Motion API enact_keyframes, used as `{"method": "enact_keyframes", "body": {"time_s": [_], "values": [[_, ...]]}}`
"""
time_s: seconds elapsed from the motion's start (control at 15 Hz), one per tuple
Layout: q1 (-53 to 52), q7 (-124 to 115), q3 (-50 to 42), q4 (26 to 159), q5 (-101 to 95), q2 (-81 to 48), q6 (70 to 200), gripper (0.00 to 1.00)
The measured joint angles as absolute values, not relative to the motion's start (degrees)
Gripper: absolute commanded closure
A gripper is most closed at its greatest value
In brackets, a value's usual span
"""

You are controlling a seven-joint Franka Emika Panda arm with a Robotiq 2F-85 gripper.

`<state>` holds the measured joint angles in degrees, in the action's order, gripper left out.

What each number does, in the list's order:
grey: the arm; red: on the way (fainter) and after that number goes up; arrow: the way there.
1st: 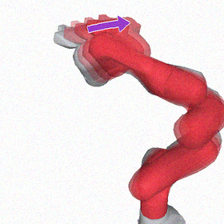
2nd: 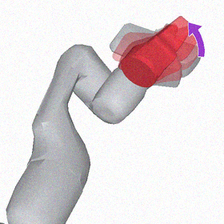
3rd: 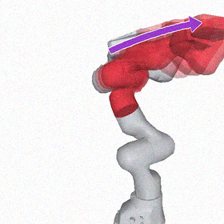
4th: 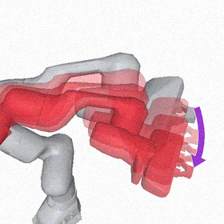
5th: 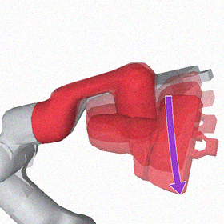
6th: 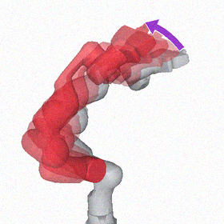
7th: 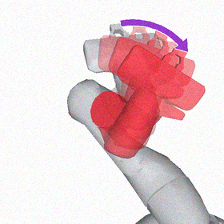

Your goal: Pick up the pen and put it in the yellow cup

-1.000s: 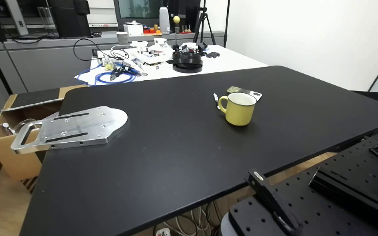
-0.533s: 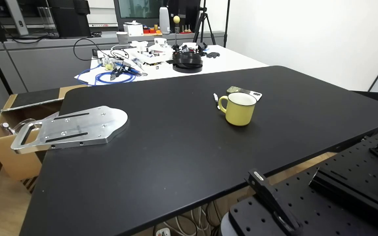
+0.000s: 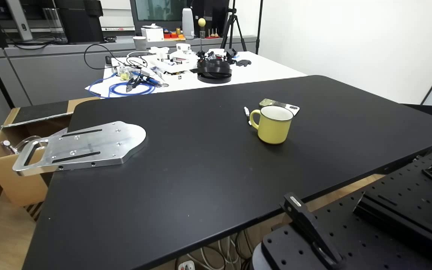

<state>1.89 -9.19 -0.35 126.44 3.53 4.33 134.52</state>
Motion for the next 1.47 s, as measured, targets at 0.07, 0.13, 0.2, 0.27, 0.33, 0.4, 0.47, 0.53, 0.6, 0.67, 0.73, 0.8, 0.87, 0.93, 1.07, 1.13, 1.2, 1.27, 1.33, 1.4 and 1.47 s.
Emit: {"method": "enact_keyframes", "body": {"time_s": [0.07,0.13,0.2,0.27,0.33,0.4,0.47,0.53,0.6,0.67,0.73,0.8,0.87,0.93,1.07,1.13,1.2,1.27,1.33,1.4,1.47], "values": [[1.60,-9.18,-0.32,125.81,4.81,2.50,135.15,0.00],[1.37,-9.18,-0.31,125.28,5.99,0.75,135.76,0.00],[1.19,-9.18,-0.30,124.77,7.04,-1.08,136.55,0.00],[1.07,-9.18,-0.29,124.22,7.98,-2.85,137.28,0.00],[0.95,-9.18,-0.28,123.69,8.69,-4.62,138.16,0.00],[0.81,-9.15,-0.27,123.20,9.30,-6.29,139.17,0.00],[0.68,-9.13,-0.24,122.70,9.83,-7.92,140.24,0.00],[0.58,-9.03,-0.15,122.30,10.45,-9.35,141.41,0.00],[0.55,-8.58,0.08,122.09,11.88,-10.58,143.22,0.00],[0.55,-7.95,0.29,121.93,13.03,-11.52,144.64,0.00],[0.55,-7.73,0.38,121.76,13.56,-12.08,145.23,0.00],[0.55,-7.73,0.40,121.59,13.63,-12.30,145.35,0.00],[0.56,-7.73,0.40,121.45,13.66,-12.31,145.35,0.00],[0.56,-7.73,0.40,121.32,13.69,-12.31,145.35,0.00],[0.56,-7.72,0.40,121.19,13.71,-12.31,145.35,0.00],[0.56,-7.72,0.40,121.16,13.72,-12.31,145.35,0.00],[0.56,-7.72,0.40,121.15,13.72,-12.31,145.35,0.00],[0.56,-7.72,0.40,121.14,13.73,-12.31,145.35,0.00],[0.56,-7.72,0.40,121.13,13.73,-12.31,145.35,0.00],[0.56,-7.72,0.40,121.13,13.73,-12.31,145.35,0.00],[0.56,-7.72,0.40,121.12,13.73,-12.31,145.35,0.00]]}}
